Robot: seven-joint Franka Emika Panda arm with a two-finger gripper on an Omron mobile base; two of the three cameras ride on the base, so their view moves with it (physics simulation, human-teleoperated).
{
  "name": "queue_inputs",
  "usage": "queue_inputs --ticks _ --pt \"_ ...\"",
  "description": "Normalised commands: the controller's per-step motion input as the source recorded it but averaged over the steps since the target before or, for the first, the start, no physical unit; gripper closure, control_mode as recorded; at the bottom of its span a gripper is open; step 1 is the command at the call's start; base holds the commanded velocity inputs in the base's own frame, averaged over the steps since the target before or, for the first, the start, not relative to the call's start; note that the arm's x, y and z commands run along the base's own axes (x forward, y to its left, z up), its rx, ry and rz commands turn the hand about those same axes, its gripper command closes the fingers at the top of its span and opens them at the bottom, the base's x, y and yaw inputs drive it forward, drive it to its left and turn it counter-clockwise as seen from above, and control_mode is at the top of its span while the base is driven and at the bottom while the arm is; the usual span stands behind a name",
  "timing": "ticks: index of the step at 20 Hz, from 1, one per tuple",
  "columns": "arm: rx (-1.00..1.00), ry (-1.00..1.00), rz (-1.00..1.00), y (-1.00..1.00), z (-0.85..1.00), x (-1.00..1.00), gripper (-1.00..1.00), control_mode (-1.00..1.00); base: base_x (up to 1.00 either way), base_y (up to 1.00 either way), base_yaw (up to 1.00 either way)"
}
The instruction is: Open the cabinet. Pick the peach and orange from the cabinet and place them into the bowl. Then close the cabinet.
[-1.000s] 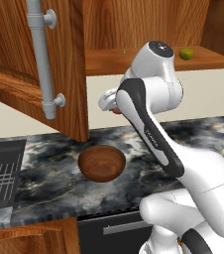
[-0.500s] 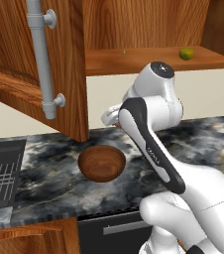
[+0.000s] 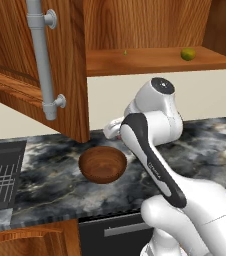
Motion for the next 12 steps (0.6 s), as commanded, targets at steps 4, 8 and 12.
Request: queue_inputs --ticks 4,8,12 --pt "0.00 0.00 0.00 0.00 -0.29 0.00 1.00 -1.00 0.00 0.00 0.00" --pt "0.00 0.00 0.00 0.00 -0.27 0.00 1.00 -1.00 0.00 0.00 0.00" --pt "0.00 0.02 0.00 0.00 -0.21 0.00 1.00 -1.00 0.00 0.00 0.00"
